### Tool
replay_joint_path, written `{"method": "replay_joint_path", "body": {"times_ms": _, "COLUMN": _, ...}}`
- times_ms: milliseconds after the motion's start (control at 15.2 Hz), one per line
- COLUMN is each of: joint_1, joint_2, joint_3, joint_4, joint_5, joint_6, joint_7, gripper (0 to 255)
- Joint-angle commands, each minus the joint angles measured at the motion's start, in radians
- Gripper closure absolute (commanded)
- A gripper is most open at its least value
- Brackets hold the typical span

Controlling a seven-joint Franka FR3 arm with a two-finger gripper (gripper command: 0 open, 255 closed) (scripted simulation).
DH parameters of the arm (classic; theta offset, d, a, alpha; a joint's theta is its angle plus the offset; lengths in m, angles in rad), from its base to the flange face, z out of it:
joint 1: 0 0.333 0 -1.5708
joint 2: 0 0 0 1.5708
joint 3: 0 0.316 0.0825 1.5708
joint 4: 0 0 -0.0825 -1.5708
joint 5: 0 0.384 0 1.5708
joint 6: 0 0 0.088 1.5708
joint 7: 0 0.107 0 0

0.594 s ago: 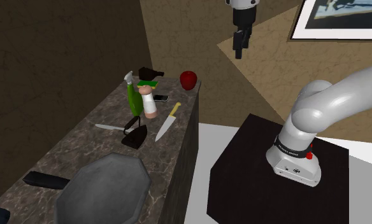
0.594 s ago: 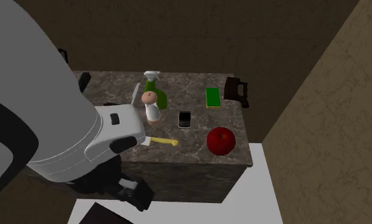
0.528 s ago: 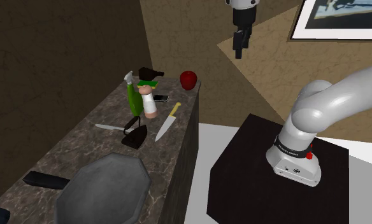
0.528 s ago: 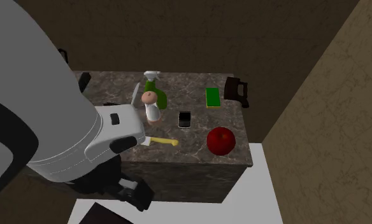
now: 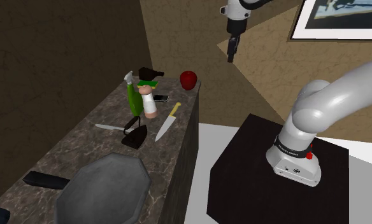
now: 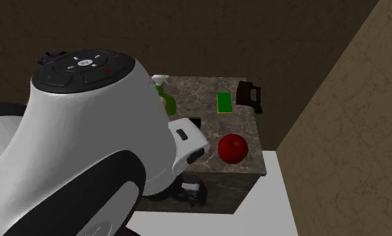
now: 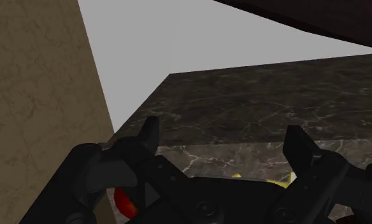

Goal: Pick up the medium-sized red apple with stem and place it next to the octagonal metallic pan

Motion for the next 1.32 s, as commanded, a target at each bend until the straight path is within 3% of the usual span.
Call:
{"method": "replay_joint_path", "body": {"times_ms": 0, "joint_1": 0.007, "joint_2": 0.037, "joint_3": -0.053, "joint_4": -0.009, "joint_5": -0.003, "joint_6": 0.081, "joint_7": -0.077, "gripper": 0}}
{"method": "replay_joint_path", "body": {"times_ms": 330, "joint_1": 0.046, "joint_2": 0.172, "joint_3": -0.172, "joint_4": 0.01, "joint_5": 0.034, "joint_6": 0.262, "joint_7": -0.26, "gripper": 0}}
{"method": "replay_joint_path", "body": {"times_ms": 660, "joint_1": 0.109, "joint_2": 0.342, "joint_3": -0.29, "joint_4": 0.078, "joint_5": 0.141, "joint_6": 0.409, "joint_7": -0.477, "gripper": 0}}
{"method": "replay_joint_path", "body": {"times_ms": 990, "joint_1": 0.175, "joint_2": 0.544, "joint_3": -0.391, "joint_4": 0.197, "joint_5": 0.342, "joint_6": 0.493, "joint_7": -0.742, "gripper": 0}}
{"method": "replay_joint_path", "body": {"times_ms": 1254, "joint_1": 0.184, "joint_2": 0.724, "joint_3": -0.425, "joint_4": 0.331, "joint_5": 0.552, "joint_6": 0.496, "joint_7": -0.968, "gripper": 0}}
